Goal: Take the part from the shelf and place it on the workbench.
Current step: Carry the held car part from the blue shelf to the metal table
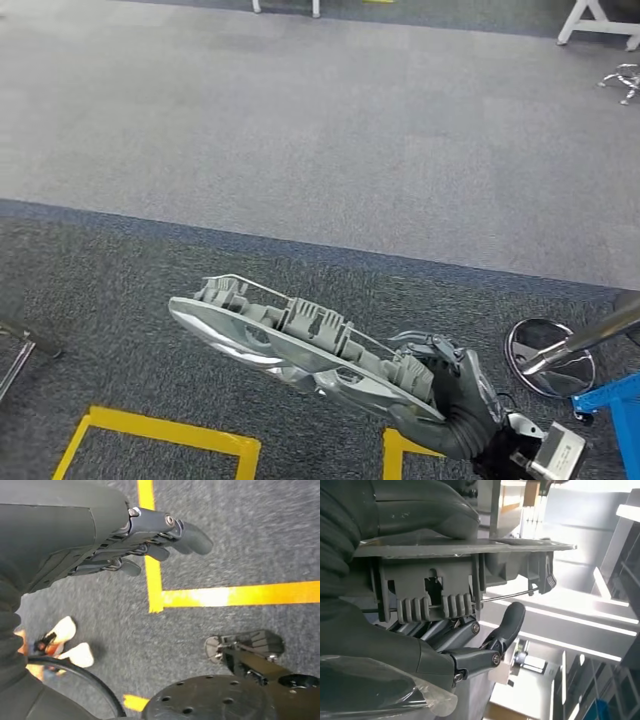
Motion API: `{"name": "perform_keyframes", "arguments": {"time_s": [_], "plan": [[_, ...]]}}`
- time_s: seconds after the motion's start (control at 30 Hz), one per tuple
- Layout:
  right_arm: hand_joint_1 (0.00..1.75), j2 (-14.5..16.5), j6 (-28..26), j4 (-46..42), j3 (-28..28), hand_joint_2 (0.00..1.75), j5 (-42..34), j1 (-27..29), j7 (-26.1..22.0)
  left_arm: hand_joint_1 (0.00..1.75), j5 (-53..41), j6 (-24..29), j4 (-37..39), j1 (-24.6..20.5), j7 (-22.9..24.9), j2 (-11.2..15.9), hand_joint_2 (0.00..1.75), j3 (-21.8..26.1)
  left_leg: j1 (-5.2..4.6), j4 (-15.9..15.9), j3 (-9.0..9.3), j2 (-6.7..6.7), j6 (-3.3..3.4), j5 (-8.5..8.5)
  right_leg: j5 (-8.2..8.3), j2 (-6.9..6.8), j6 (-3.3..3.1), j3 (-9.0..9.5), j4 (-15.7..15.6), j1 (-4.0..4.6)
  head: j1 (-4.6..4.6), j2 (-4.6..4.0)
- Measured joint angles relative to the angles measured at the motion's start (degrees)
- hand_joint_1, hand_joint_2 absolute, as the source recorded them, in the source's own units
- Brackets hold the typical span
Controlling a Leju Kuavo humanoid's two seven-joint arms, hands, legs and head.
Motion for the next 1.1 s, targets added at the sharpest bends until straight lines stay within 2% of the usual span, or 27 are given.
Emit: {"name": "perform_keyframes", "arguments": {"time_s": [0.03, 0.07, 0.1, 0.13, 0.17, 0.2, 0.23, 0.27, 0.33, 0.37, 0.4, 0.47, 0.53, 0.57, 0.6, 0.67, 0.7, 0.73, 0.77, 0.83, 0.87, 0.93, 0.97, 1.0, 1.03, 1.07, 1.1], "plan": [[1.75, -0.04, 0.29, 0.01, 0.02, 1.75, 0.12, -0.13, 0.04, 0.00, 0.37, 0.34, 0.01, -0.81, -0.30, 0.15, 1.75, -1.54, -0.06, 0.01, 0.03, -0.73, 0.07, -0.01, -0.58, 0.37, -0.06, -1.87, 2.98, 0.03, 0.05, 0.00], [1.75, -0.07, 0.56, 0.01, 0.03, 1.75, 0.25, -0.25, 0.15, 0.00, 1.06, 0.58, 0.02, -1.50, -0.85, 0.27, 1.75, -2.96, -0.12, 0.02, 0.08, -1.48, 0.10, -0.04, -0.02, 0.52, -0.16, -2.93, 4.06, 0.06, 0.06, 0.00], [1.75, -0.09, 0.80, 0.01, 0.03, 1.75, 0.34, -0.38, 0.32, 0.00, 2.07, 0.78, 0.04, -2.15, -1.63, 0.34, 1.75, -4.26, -0.16, 0.03, 0.18, -2.28, 0.10, -0.05, 1.65, 0.67, -0.32, -2.91, 2.89, 0.08, 0.06, 0.00], [1.75, -0.15, 1.01, 0.01, 0.02, 1.75, 0.40, -0.52, 0.53, 0.00, 3.26, 0.90, 0.10, -2.82, -2.69, 0.38, 1.75, -5.51, -0.16, 0.04, 0.28, -3.09, 0.09, -0.06, 4.14, 1.16, -0.57, -1.91, -0.30, 0.09, 0.07, 0.00], [1.75, -0.26, 1.19, 0.01, 0.02, 1.75, 0.45, -0.69, 0.75, 0.00, 4.58, 0.97, 0.21, -3.50, -3.87, 0.36, 1.75, -6.70, -0.11, 0.04, 0.32, -3.86, 0.06, -0.08, 6.44, 2.44, -0.87, -0.50, -4.21, 0.08, 0.07, 0.00], [1.75, -0.40, 1.32, 0.00, 0.02, 1.75, 0.49, -0.83, 0.93, 0.00, 5.85, 1.00, 0.42, -4.22, -5.01, 0.30, 1.75, -7.81, -0.13, 0.14, 0.23, -4.60, -0.06, -0.10, 8.05, 3.92, -1.13, 0.93, -7.75, 0.00, 0.04, 0.00], [1.75, -0.54, 1.42, -0.03, 0.01, 1.75, 0.53, -1.00, 1.05, 0.00, 6.97, 0.96, 0.73, -4.85, -6.02, 0.23, 1.75, -8.86, -0.03, 0.20, 0.00, -5.28, -0.29, -0.06, 8.86, 5.13, -1.25, 2.03, -10.23, -0.03, 0.05, 0.00], [1.75, -0.65, 1.49, -0.07, 0.01, 1.75, 0.57, -1.16, 1.12, 0.00, 7.88, 0.87, 1.07, -5.34, -6.77, 0.11, 1.75, -9.81, 0.14, 0.21, -0.30, -5.95, -0.64, 0.04, 8.90, 5.86, -1.30, 2.60, -11.38, 0.01, 0.03, 0.00], [1.75, -0.76, 1.54, -0.14, -0.02, 1.75, 0.65, -1.49, 1.21, 0.00, 8.93, 0.73, 1.68, -5.93, -7.61, -0.07, 1.75, -11.35, 0.47, 0.11, -0.71, -7.16, -1.47, 0.28, 8.85, 4.95, -1.43, 3.16, -12.15, 0.10, 0.04, 0.00], [1.75, -0.84, 1.55, -0.15, -0.05, 1.75, 0.73, -1.64, 1.26, 0.00, 9.32, 0.59, 1.90, -6.10, -7.81, -0.16, 1.75, -11.89, 0.46, 0.30, -0.82, -6.62, -1.80, 0.14, 8.98, 4.24, -1.64, 3.43, -12.54, 0.07, 0.00, 0.00], [1.75, -0.91, 1.54, -0.15, -0.07, 1.75, 0.83, -1.78, 1.30, 0.00, 9.75, 0.37, 2.14, -6.31, -7.95, -0.22, 1.75, -12.30, 0.37, 1.19, -1.20, -5.30, -2.09, -0.46, 9.10, 3.41, -1.88, 3.78, -12.96, 0.00, -0.10, 0.00], [1.75, -1.09, 1.54, -0.15, -0.08, 1.75, 1.07, -2.03, 1.37, 0.00, 10.70, -0.27, 2.78, -6.96, -8.10, -0.37, 1.75, -13.16, 0.31, 5.97, -3.41, -1.76, -2.60, -3.11, 9.10, 1.55, -2.29, 4.35, -13.43, 0.00, -0.26, 0.00], [1.75, -1.32, 1.55, -0.14, -0.07, 1.75, 1.28, -2.42, 1.46, 0.00, 11.60, -0.87, 3.58, -7.63, -8.10, -0.68, 1.75, -14.23, 0.61, 12.38, -6.63, -0.30, -3.10, -5.73, 8.83, -0.37, -2.49, 4.59, -13.46, 0.07, -0.31, 0.00], [1.75, -1.47, 1.59, -0.14, -0.07, 1.75, 1.36, -2.69, 1.55, 0.00, 12.16, -1.08, 3.99, -7.82, -8.10, -0.87, 1.75, -14.70, 0.80, 14.05, -7.52, -0.02, -3.31, -5.95, 8.70, -1.23, -2.46, 4.68, -13.45, 0.08, -0.33, 0.00], [1.75, -1.63, 1.66, -0.14, -0.07, 1.75, 1.41, -2.98, 1.63, 0.00, 12.85, -1.17, 4.39, -7.91, -8.11, -1.01, 1.75, -15.06, 0.99, 13.61, -7.37, 0.28, -3.52, -5.06, 8.53, -2.03, -2.36, 4.79, -13.43, 0.08, -0.32, 0.00], [1.75, -1.93, 1.81, -0.14, -0.15, 1.75, 1.44, -3.40, 1.69, 0.00, 14.31, -0.56, 4.96, -7.95, -8.27, -1.06, 1.75, -15.61, 1.31, 7.46, -4.30, 1.75, -3.85, -1.45, 8.10, -3.44, -1.95, 5.26, -13.36, 0.06, -0.33, 0.00], [1.75, -2.02, 1.86, -0.16, -0.28, 1.75, 1.44, -3.48, 1.65, 0.00, 15.04, 0.35, 5.07, -7.97, -8.38, -1.01, 1.75, -15.96, 1.21, 4.04, -2.56, 2.91, -3.80, -0.12, 7.80, -4.05, -1.61, 5.43, -13.27, 0.17, -0.37, 0.00], [1.75, -2.06, 1.88, -0.21, -0.42, 1.75, 1.44, -3.48, 1.57, 0.00, 15.73, 1.64, 4.92, -7.97, -8.49, -0.84, 1.75, -16.33, 1.07, 1.68, -1.39, 3.69, -3.48, 0.57, 7.51, -4.59, -1.24, 5.64, -13.18, 0.30, -0.36, 0.00], [1.75, -2.07, 1.89, -0.31, -0.59, 1.75, 1.43, -3.44, 1.44, 0.00, 16.64, 3.23, 4.47, -7.88, -8.65, -0.52, 1.75, -16.76, 0.87, 0.61, -0.92, 4.11, -3.04, 0.59, 7.26, -5.09, -0.88, 5.82, -13.12, 0.45, -0.36, 0.00], [1.75, -2.05, 1.86, -0.55, -0.81, 1.75, 1.41, -3.32, 1.12, 0.00, 19.50, 6.12, 2.72, -7.20, -9.75, 0.40, 1.75, -17.16, 0.60, 0.54, -0.98, 3.18, -1.92, 0.34, 6.94, -5.95, -0.18, 6.33, -13.25, 0.44, -0.35, 0.00], [1.75, -2.04, 1.81, -0.65, -0.86, 1.75, 1.41, -3.21, 0.97, 0.00, 21.79, 6.92, 1.53, -6.50, -11.06, 0.88, 1.75, -16.84, 0.61, 0.44, -0.86, 2.68, -1.51, 0.32, 6.62, -5.57, 0.13, 6.41, -13.12, 0.29, -0.34, 0.00], [1.75, -2.01, 1.72, -0.87, -0.87, 1.75, 1.35, -2.84, 0.70, 0.00, 26.77, 6.63, -0.70, -4.84, -14.62, 1.50, 1.75, -14.80, 0.71, 0.20, -0.56, 1.72, -0.69, 0.34, 4.76, -3.00, 0.50, 5.20, -10.38, -0.02, -0.24, 0.00], [1.75, -2.01, 1.71, -0.97, -0.86, 1.75, 1.29, -2.63, 0.61, 0.00, 29.06, 5.71, -1.67, -4.02, -16.46, 1.66, 1.75, -13.15, 0.71, 0.15, -0.49, 1.23, -0.39, 0.34, 3.20, -1.36, 0.51, 3.47, -7.12, -0.06, -0.14, 0.00], [1.75, -2.00, 1.71, -1.04, -0.82, 1.75, 1.19, -2.44, 0.53, 0.00, 30.94, 4.35, -2.43, -3.35, -17.98, 1.75, 1.75, -11.45, 0.63, 0.16, -0.49, 0.65, -0.15, 0.30, 1.58, -0.31, 0.45, 1.28, -3.10, -0.05, -0.11, 0.00], [1.75, -1.99, 1.71, -1.06, -0.76, 1.75, 1.04, -2.31, 0.53, 0.00, 32.70, 2.51, -3.10, -2.73, -19.18, 1.79, 1.75, -9.62, 0.52, 0.17, -0.48, -0.02, 0.00, 0.27, 0.45, 0.16, 0.39, -0.94, 0.65, -0.01, -0.07, 0.00], [1.75, -1.98, 1.71, -1.06, -0.68, 1.75, 0.83, -2.23, 0.55, 0.00, 34.37, 0.36, -3.74, -2.09, -20.10, 1.75, 1.75, -7.70, 0.41, 0.17, -0.43, -0.80, 0.08, 0.24, 0.24, 0.39, 0.28, -2.63, 3.07, 0.03, -0.08, 0.00], [1.75, -1.97, 1.72, -1.05, -0.60, 1.75, 0.58, -2.19, 0.55, 0.00, 35.83, -1.68, -4.27, -1.47, -20.66, 1.62, 1.75, -5.82, 0.31, 0.18, -0.33, -1.60, 0.12, 0.21, 1.20, 0.54, 0.11, -3.28, 3.31, 0.06, -0.08, 0.00]]}}
